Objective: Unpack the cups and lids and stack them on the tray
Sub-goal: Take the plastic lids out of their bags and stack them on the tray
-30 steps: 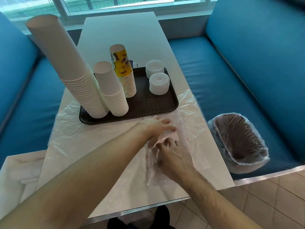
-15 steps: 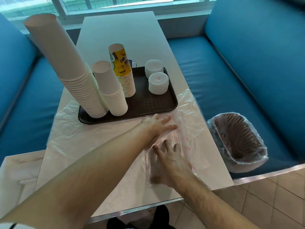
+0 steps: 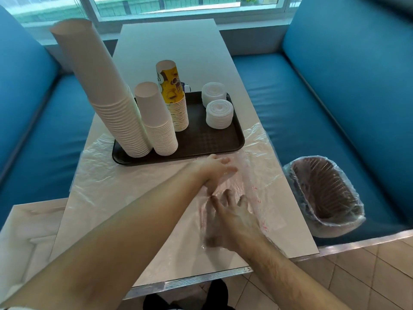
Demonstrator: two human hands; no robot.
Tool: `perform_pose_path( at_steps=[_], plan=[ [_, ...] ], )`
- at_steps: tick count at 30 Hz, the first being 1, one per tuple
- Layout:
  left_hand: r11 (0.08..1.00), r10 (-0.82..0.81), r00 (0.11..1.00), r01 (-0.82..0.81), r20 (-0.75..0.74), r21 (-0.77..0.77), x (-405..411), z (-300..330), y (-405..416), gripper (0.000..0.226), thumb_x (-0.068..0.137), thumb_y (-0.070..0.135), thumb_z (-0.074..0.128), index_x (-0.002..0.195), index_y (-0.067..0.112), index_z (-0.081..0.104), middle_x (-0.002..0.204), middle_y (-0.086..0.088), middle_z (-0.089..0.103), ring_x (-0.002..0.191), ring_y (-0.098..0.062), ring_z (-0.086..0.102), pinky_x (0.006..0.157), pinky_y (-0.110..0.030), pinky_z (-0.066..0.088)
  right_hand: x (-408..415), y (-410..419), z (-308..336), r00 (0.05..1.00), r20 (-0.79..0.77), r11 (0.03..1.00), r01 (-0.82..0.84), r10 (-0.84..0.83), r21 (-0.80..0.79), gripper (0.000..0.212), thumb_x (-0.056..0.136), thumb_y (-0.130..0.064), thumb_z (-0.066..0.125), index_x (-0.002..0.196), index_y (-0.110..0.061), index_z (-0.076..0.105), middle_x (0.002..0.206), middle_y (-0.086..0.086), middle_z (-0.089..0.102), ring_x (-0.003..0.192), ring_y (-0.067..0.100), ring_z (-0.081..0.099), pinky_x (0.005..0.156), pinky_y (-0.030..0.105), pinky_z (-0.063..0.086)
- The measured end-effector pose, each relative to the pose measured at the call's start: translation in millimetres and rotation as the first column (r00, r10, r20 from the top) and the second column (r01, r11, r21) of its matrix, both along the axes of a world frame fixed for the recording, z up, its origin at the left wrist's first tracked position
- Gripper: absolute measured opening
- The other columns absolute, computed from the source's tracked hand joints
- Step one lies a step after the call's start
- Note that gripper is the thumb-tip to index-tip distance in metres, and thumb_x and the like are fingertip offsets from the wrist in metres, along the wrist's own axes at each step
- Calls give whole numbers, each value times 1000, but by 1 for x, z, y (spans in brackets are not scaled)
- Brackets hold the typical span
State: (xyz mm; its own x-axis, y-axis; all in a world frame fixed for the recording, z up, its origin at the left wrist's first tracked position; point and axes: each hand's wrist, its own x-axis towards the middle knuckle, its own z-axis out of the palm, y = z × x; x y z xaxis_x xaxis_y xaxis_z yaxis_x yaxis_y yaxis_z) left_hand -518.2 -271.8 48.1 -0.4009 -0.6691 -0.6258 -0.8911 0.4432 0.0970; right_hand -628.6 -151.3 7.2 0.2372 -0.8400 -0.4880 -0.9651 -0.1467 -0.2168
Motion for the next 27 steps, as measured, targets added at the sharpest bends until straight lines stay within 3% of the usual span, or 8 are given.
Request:
perform_pose_path(
  at_steps=[3,6,9,11,15,20,25,27],
  plan=[
    [987,94,966,-121,-239,-101,17,10,15,82,89,15,72,155,39,30,166,5,16,150,-26,15,116,-43,34,-4,-6,15,999,2,999,-51,51,18,112,62,-68,82,150,-39,19,158,-1,8,138,41,24,94,55,53],
    [953,223,885,-286,-408,-100,40,19,37,72,92,16,68,152,40,36,165,7,18,152,-21,12,117,-38,28,-3,-11,34,997,-4,997,-72,72,12,109,67,-74,75,154,-38,20,162,-1,12,143,35,26,100,55,49],
    [888,326,775,-447,-541,-104,61,24,60,65,90,20,72,146,38,46,162,5,28,149,-18,22,116,-33,28,9,-15,56,991,-32,985,-136,133,-110,84,78,-72,67,147,-38,35,152,-3,37,133,28,39,96,48,50],
    [835,383,683,-543,-622,-82,76,25,76,57,90,20,72,141,34,53,154,6,41,141,-15,38,113,-28,33,22,-18,67,985,-6,966,-172,174,-191,62,90,-60,61,143,-35,44,145,-4,47,126,25,46,94,40,50],
    [704,504,528,-710,-683,-29,118,26,114,45,93,20,70,134,32,59,139,11,57,124,-7,52,106,-24,42,69,-18,74,959,122,933,-211,255,-291,40,99,-38,59,138,-31,55,140,-4,56,119,20,54,90,34,52],
    [495,634,315,-867,-706,57,185,19,159,38,96,20,68,129,36,62,127,15,62,112,-3,57,100,-26,50,142,-16,62,896,193,886,-324,400,-330,31,98,-33,58,128,-34,62,135,-5,59,116,20,54,94,39,52],
    [290,649,112,-951,-752,108,259,6,203,27,95,20,68,121,29,68,112,16,67,96,1,63,76,-3,48,227,-3,48,799,271,822,-424,537,-381,31,97,-28,59,127,-29,64,136,-3,58,123,23,51,100,40,49],
    [202,654,31,-970,-756,135,293,-5,220,22,95,22,68,116,29,68,102,19,66,88,7,62,67,0,47,265,9,41,755,289,789,-460,589,-407,30,99,-33,58,128,-30,64,139,-2,56,127,23,48,100,42,50]
  ],
)
